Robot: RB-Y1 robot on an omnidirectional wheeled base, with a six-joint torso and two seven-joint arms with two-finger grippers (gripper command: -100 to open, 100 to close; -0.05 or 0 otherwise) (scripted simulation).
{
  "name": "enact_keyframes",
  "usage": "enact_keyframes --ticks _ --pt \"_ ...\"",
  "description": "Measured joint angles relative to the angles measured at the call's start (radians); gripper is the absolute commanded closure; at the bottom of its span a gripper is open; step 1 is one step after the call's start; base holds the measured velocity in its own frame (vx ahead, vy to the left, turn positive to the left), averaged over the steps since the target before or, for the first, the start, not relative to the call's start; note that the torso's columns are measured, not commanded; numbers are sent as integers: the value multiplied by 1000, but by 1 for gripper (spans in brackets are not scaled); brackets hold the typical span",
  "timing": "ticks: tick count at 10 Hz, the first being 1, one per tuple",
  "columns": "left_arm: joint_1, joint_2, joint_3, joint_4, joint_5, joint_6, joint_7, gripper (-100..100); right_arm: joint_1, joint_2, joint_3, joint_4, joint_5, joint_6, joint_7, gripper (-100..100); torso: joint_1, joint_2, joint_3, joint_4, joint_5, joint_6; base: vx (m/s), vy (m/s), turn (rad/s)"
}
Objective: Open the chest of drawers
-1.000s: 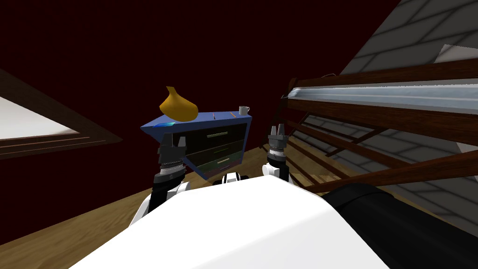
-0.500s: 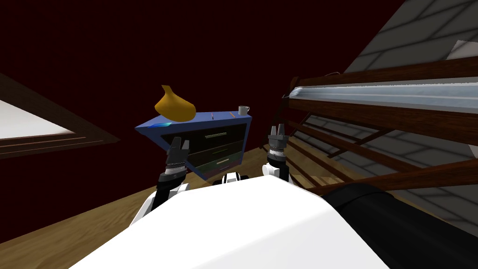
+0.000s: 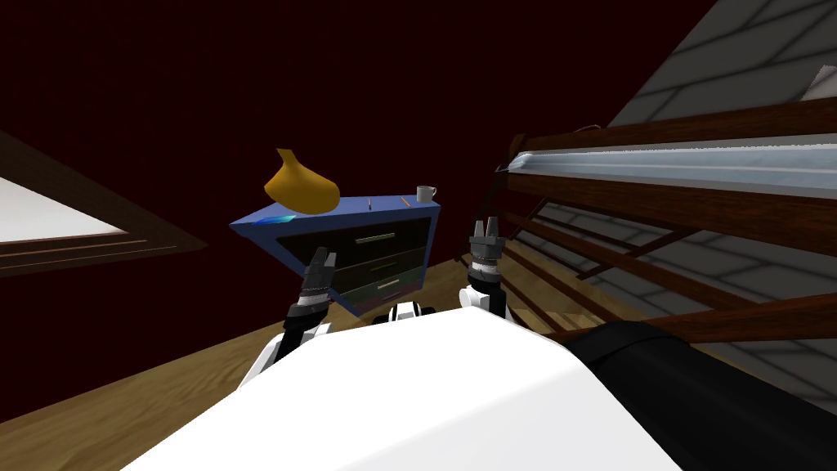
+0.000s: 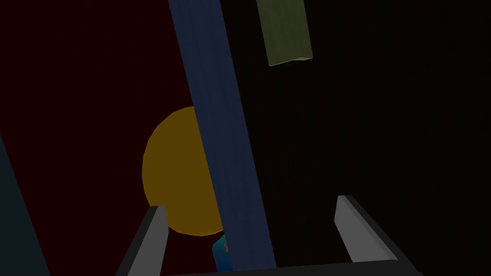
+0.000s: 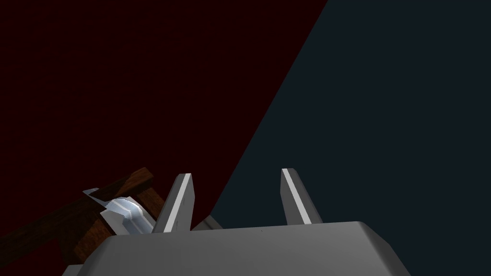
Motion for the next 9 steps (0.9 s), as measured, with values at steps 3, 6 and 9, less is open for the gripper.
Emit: enact_keyframes --ticks 3,6,9 --pt "-22 19 8 98 -1 -19 -13 -100 0 0 0 0 0 0 0 0 0 0 0 0 0 0 27 -38 22" --pt "-38 22 12 174 -3 -41 -25 -100 0 0 0 0 0 0 0 0 0 0 0 0 0 0 22 -26 21" --pt "-56 28 20 276 -3 -74 -34 -100 0 0 0 0 0 0 0 0 -1 0 0 0 0 0 28 -40 29"
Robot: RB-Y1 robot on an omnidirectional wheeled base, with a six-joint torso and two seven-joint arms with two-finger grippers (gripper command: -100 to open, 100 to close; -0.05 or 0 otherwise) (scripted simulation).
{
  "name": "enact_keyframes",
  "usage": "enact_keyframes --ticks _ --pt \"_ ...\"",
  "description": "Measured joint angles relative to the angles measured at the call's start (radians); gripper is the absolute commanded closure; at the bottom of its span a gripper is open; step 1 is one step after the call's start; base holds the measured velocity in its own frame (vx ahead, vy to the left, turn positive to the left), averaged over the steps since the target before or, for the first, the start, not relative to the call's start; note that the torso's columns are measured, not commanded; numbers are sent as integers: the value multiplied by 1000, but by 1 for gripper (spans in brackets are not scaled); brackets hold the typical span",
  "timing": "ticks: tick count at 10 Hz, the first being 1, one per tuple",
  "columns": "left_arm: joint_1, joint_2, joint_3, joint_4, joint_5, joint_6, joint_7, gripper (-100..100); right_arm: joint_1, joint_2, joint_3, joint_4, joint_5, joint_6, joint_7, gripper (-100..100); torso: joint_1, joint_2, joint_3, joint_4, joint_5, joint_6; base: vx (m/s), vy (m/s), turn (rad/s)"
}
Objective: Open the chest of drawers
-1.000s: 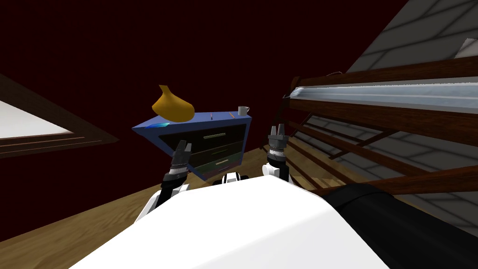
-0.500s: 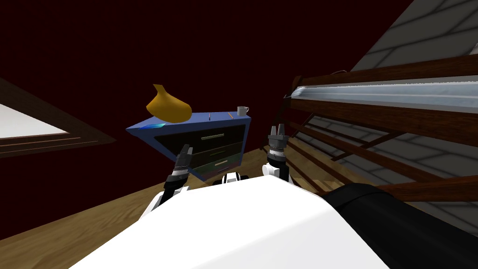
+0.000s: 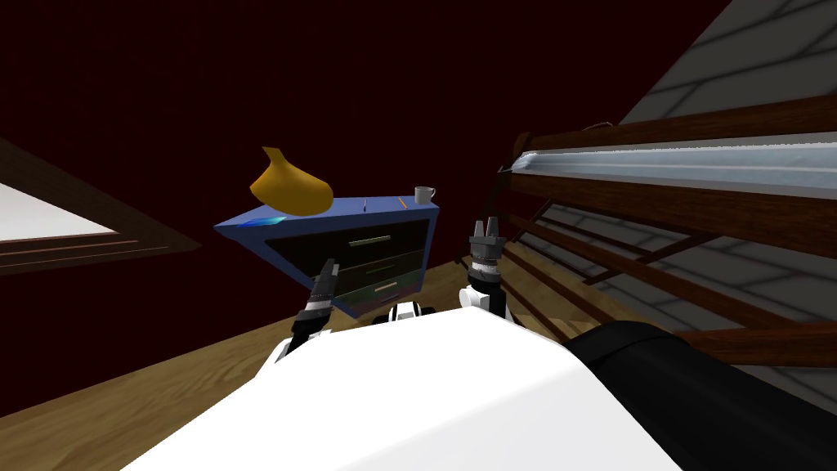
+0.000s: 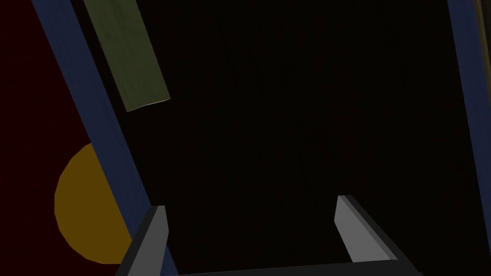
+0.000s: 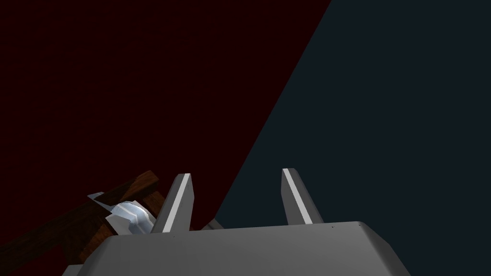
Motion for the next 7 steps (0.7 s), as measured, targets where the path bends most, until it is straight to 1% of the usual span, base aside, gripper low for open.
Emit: enact_keyframes --ticks 4,7 --pt "-25 1 9 101 -2 -15 -13 -100 0 0 0 0 0 0 0 0 1 1 0 0 0 0 21 -27 18" --pt "-43 -1 18 186 -1 -42 -22 -100 0 0 0 0 0 0 0 0 0 0 0 0 0 0 20 -36 20"
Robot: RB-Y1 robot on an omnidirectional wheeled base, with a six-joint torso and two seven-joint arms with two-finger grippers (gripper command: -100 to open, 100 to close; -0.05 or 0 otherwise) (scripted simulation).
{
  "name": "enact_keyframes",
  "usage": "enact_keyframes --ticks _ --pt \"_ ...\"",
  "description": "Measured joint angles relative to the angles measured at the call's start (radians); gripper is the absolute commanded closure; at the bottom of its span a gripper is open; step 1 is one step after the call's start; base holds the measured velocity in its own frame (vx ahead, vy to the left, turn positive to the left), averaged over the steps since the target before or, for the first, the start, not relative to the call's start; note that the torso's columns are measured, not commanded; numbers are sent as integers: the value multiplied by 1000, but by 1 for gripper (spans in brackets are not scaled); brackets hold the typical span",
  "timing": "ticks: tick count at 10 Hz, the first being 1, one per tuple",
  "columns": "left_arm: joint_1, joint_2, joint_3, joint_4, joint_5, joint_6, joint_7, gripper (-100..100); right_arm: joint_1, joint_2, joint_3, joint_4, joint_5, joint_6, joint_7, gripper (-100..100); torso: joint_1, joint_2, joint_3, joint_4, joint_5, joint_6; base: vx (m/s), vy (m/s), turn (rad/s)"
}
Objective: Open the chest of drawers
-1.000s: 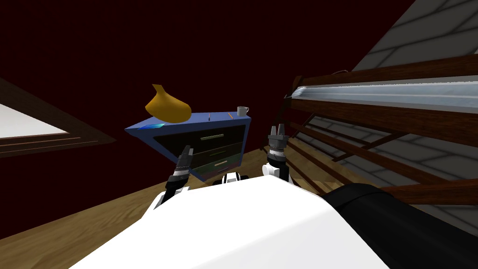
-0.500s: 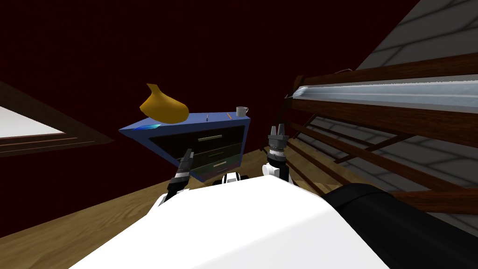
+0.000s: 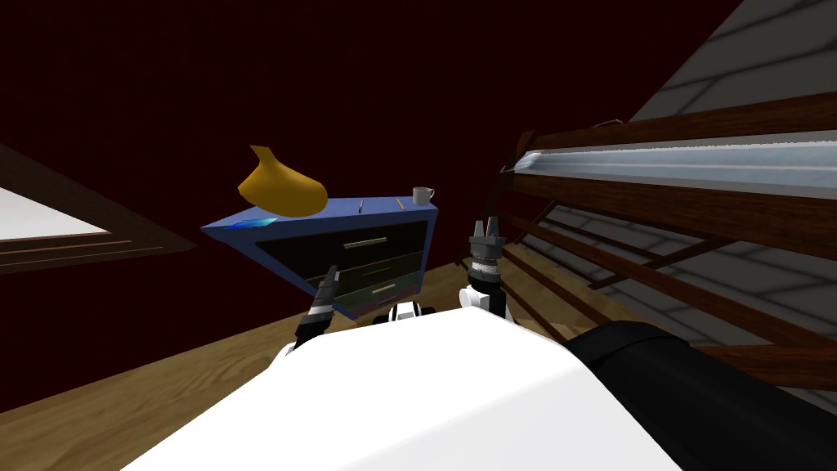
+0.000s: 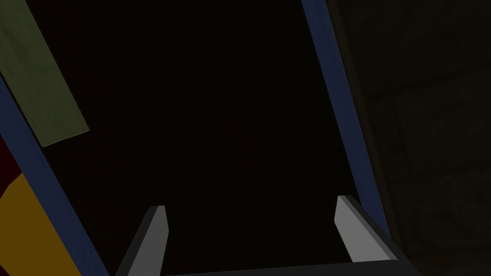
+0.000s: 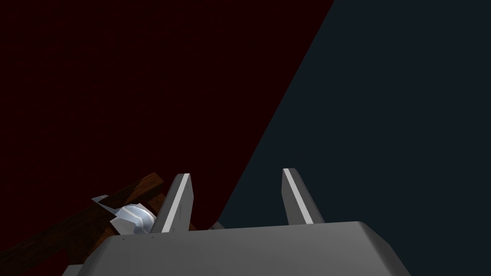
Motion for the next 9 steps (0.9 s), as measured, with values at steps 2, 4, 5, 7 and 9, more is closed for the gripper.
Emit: enact_keyframes --ticks 2,4,5,7,9 --pt "-14 -6 3 56 -1 -13 -7 -100 0 0 0 0 0 0 0 0 1 0 0 0 0 0 22 -35 25" --pt "-30 -15 8 123 -2 -32 -17 -100 0 0 0 0 0 0 0 0 1 0 0 0 0 0 28 -36 31" --pt "-36 -20 11 154 -3 -40 -22 -100 0 0 0 0 0 0 0 0 1 0 0 0 0 0 18 -31 8" --pt "-40 -24 15 197 -2 -52 -25 -100 0 0 0 0 0 0 0 0 1 1 0 0 0 0 21 -29 23" --pt "-51 -43 18 248 -4 -62 -33 -100 0 0 0 0 0 0 0 0 1 0 0 0 0 0 20 -30 16"
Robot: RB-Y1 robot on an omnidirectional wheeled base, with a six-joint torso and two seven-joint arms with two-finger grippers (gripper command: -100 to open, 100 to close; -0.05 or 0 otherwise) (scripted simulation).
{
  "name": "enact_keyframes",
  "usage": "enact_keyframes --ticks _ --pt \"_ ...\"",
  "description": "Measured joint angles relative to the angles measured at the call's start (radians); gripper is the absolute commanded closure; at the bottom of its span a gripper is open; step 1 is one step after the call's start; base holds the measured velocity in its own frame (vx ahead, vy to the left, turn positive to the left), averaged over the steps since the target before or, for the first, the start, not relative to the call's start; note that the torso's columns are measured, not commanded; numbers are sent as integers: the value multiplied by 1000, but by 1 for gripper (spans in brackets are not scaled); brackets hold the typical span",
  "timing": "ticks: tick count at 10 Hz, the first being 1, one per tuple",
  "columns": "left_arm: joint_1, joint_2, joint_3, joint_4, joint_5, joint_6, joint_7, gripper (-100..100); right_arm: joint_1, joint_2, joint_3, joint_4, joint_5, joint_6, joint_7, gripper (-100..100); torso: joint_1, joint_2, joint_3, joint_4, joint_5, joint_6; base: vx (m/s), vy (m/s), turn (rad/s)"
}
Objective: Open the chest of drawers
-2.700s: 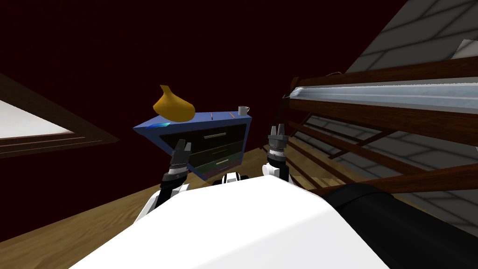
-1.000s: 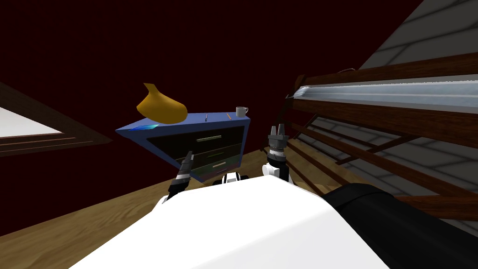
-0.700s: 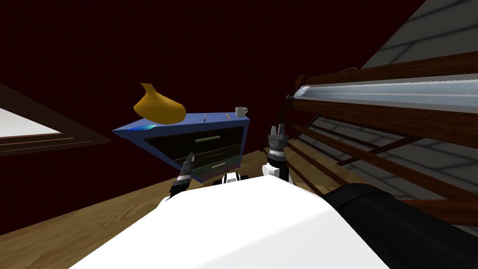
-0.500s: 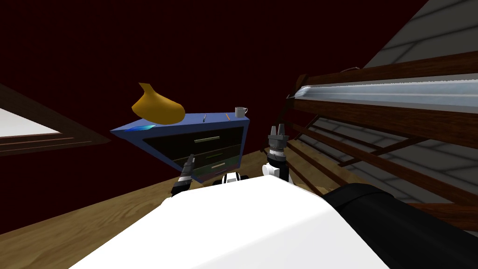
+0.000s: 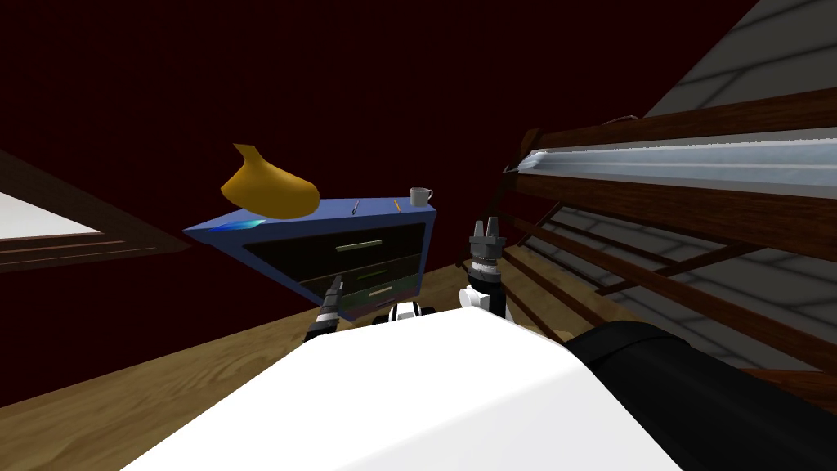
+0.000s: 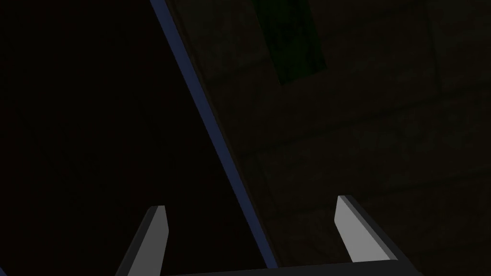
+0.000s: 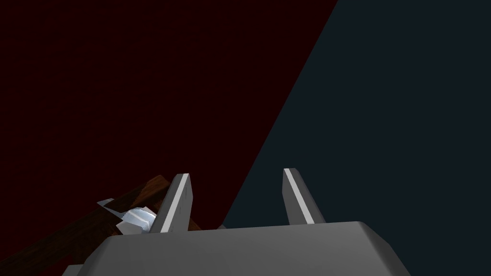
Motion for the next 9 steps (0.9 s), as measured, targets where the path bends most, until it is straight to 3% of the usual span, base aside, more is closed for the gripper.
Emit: enact_keyframes --ticks 4,6,9 --pt "-19 -34 8 90 0 -24 -9 -100 0 0 0 0 0 0 0 0 0 0 0 0 0 0 15 -26 19" --pt "-44 -73 13 154 0 -38 -19 -100 0 0 0 0 0 0 0 0 0 0 0 0 0 0 19 -25 15" --pt "-38 -142 15 194 -1 -57 -21 -100 0 0 0 0 0 0 0 0 1 1 0 0 0 0 11 -17 10"
